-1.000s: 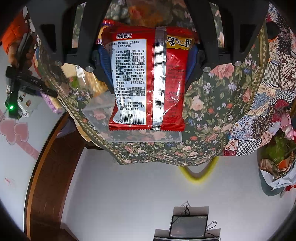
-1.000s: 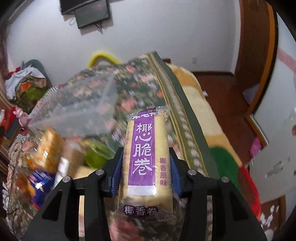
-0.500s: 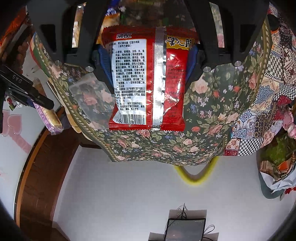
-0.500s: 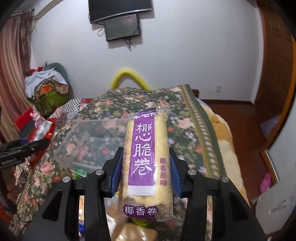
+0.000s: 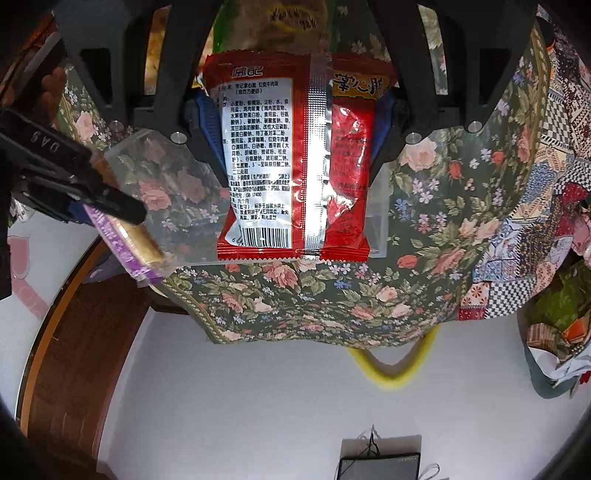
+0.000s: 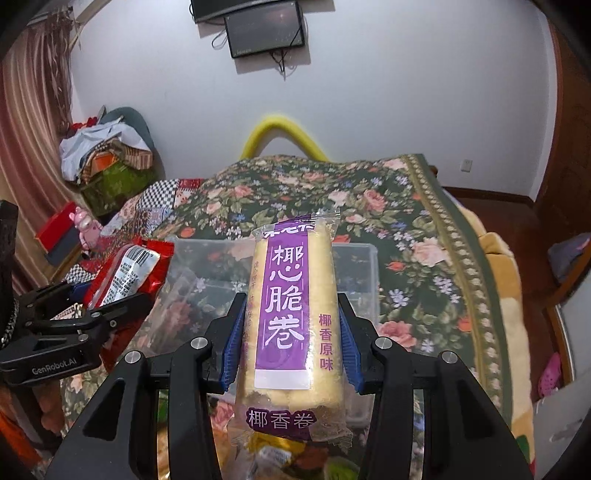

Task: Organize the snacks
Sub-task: 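Carry the red bag with the left tool while the right tool carries the coconut roll into the clear box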

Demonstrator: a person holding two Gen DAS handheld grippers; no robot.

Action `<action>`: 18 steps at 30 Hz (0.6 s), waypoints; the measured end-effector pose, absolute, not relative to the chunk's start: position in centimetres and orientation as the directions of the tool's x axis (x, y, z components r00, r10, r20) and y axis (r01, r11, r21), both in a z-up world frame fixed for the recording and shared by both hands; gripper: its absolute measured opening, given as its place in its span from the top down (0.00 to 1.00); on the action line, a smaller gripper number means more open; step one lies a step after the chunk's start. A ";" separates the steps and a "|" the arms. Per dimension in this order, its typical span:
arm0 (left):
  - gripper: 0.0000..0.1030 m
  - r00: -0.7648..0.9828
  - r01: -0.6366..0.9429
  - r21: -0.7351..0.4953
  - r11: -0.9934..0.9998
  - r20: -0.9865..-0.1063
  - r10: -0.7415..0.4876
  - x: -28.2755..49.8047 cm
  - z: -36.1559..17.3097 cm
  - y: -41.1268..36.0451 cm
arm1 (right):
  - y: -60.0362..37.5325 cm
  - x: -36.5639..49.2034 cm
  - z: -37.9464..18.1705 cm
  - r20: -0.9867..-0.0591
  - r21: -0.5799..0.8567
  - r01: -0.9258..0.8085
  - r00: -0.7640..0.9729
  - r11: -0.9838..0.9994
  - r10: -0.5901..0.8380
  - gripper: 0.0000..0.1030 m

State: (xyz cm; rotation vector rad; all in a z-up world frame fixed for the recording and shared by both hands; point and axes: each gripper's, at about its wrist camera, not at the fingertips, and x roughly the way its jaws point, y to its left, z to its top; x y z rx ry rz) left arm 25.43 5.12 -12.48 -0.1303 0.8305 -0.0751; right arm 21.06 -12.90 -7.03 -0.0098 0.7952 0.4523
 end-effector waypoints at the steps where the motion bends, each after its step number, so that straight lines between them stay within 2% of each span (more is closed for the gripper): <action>1: 0.36 0.668 0.015 -0.144 0.989 -0.735 -0.117 25.8 -12.7 5.1 | -12.7 21.4 -7.3 -0.698 0.161 -0.397 0.601 0.904 0.389 0.59; 18: 0.36 0.628 0.014 -0.093 0.996 -0.774 -0.081 28.5 -15.8 4.4 | -11.4 23.8 -10.8 -0.777 0.189 -0.404 0.496 0.895 0.388 0.59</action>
